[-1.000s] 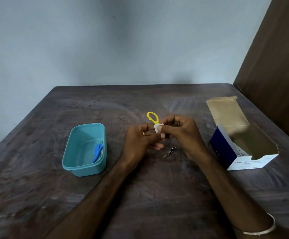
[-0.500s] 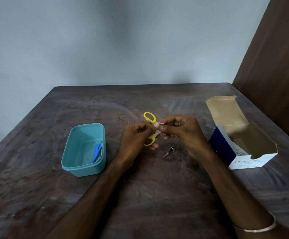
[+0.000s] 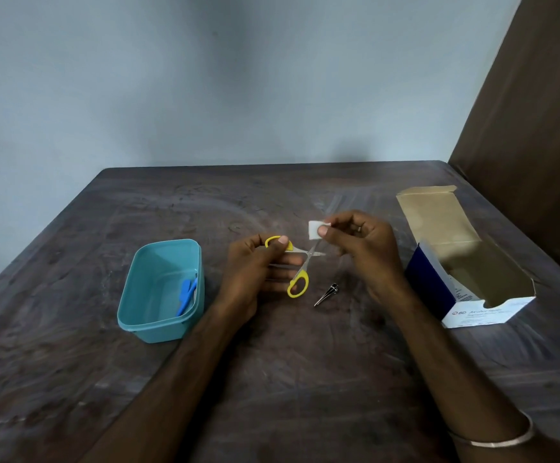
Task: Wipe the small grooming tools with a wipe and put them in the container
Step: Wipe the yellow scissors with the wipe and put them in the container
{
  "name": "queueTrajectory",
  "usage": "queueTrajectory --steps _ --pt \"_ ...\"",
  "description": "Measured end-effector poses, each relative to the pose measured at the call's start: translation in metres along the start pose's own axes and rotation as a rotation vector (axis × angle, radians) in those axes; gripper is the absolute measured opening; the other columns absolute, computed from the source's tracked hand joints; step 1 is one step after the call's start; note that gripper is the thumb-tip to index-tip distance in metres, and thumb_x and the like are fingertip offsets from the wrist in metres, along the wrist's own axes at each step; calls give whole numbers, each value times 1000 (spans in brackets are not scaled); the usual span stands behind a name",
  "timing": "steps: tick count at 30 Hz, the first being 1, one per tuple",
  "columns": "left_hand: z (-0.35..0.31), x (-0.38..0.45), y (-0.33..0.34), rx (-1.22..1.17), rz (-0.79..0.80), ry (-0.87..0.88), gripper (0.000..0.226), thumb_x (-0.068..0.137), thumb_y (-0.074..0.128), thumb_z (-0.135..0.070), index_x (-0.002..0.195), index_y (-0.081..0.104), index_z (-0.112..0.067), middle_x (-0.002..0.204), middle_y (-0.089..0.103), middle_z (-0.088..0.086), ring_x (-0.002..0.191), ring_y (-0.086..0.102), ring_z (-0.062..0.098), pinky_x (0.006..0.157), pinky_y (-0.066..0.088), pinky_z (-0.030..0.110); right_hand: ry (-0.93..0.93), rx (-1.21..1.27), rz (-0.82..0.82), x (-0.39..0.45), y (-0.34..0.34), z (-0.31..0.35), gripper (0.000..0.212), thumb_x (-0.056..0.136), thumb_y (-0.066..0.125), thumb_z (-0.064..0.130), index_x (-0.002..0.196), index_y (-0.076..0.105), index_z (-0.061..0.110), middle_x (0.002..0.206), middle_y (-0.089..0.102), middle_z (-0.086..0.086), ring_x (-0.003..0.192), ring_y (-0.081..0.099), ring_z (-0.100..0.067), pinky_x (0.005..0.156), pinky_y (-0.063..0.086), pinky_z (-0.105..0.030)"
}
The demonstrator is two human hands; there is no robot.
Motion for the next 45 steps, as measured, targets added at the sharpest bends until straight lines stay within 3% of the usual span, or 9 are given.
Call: queueTrajectory --steps 2,6,10,15,22,26,37,45 --pt "-2 1 -6 -46 -73 40 11 96 61 -16 91 62 -7 82 75 17 57 70 23 52 58 33 -26 21 -45 1 -7 4 12 80 78 5 83 73 15 70 73 6 63 64 -1 54 47 -16" --pt "-6 0 -14 -114 -191 113 13 96 60 -14 99 59 -2 87 73 22 61 71 26 54 60 36 20 -15 120 -3 13 -2 12 75 81 0 84 74 4 68 72 -5 59 62 -7 56 46 -18" --pt "-12 -4 -15 -134 -240 166 10 97 60 -16 97 58 -6 84 75 16 65 74 25 53 60 34 23 -100 193 -9 32 -11 10 75 82 2 79 75 8 71 74 -5 62 66 -7 59 48 -16" --pt "-15 -8 -7 -143 -231 218 9 98 58 -16 95 55 -8 88 74 22 70 75 29 58 62 35 -30 -210 66 -8 25 -16 11 80 79 14 76 71 20 66 70 1 58 62 -5 54 46 -21" --pt "-15 -15 0 -100 -249 317 15 99 57 -16 106 55 -3 93 75 19 82 75 30 69 62 39 -66 -382 -21 -13 21 -13 5 84 73 28 81 71 24 71 72 4 58 67 -8 58 59 -40" --pt "-14 -17 4 -67 -253 345 18 98 58 -17 108 56 -2 95 76 13 87 75 26 72 62 37 -114 -489 -54 -15 23 -9 12 83 70 34 80 71 23 68 70 7 63 66 -4 60 57 -36" --pt "-19 -25 9 -82 -238 385 19 99 56 -15 112 53 -1 100 74 14 92 74 20 70 60 28 -184 -535 -46 -21 31 1 1 82 70 21 82 70 20 71 69 8 64 66 -4 56 56 -29" --pt "-19 -25 7 -87 -244 366 15 100 55 -18 109 54 -5 101 74 13 92 74 19 67 59 26 -182 -536 -27 -23 34 0 8 79 71 18 85 67 22 74 68 7 67 66 -5 60 58 -31"
Point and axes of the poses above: each hand's wrist, its own x-axis towards the middle knuckle, its own y-axis out of the palm, z = x × y, the point moved 9 cm from there along x, towards the middle knuckle
